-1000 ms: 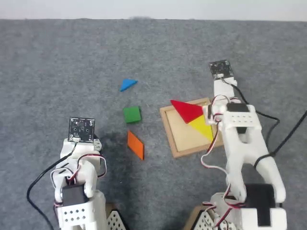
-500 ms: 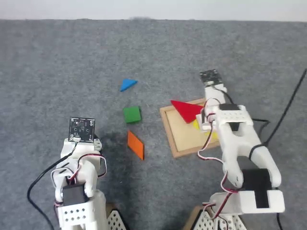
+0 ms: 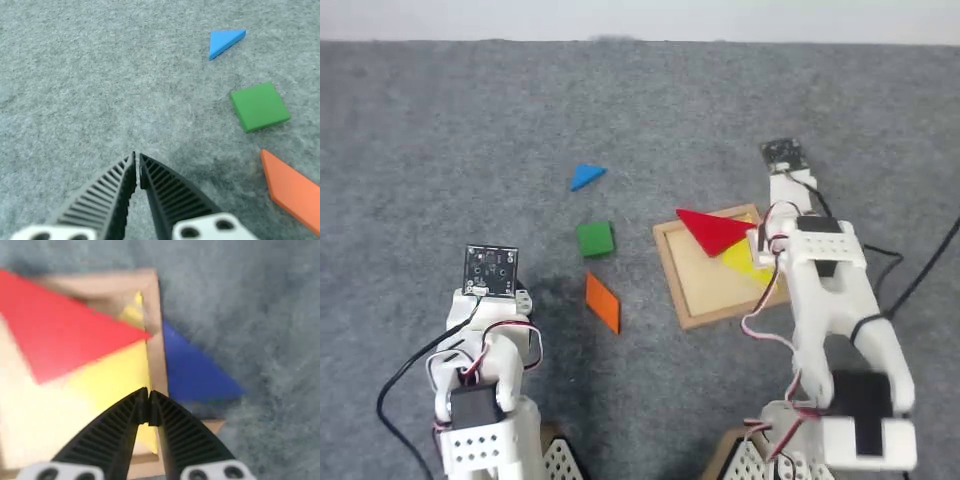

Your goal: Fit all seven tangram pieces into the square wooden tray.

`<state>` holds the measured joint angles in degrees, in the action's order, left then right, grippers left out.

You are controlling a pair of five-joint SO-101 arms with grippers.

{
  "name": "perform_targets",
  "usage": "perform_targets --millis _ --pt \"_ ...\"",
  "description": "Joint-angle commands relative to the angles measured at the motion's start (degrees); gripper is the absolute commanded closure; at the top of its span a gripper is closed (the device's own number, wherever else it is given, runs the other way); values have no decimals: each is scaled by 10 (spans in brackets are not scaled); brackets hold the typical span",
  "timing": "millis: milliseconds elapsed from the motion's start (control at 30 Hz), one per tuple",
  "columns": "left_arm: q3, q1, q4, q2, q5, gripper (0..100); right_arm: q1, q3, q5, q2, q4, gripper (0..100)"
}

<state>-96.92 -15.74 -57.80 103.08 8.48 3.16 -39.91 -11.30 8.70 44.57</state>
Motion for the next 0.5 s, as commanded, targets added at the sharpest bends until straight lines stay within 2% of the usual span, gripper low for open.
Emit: perform_targets --millis 0,100,300,467 --pt "5 4 -3 8 2 985 36 57 30 51 35 990" --pt "5 4 -3 8 2 985 58 79 37 28 66 990" --pt "5 4 -3 8 2 985 65 119 62 -1 29 990" --pt "5 4 -3 8 2 985 105 281 76 -77 121 990"
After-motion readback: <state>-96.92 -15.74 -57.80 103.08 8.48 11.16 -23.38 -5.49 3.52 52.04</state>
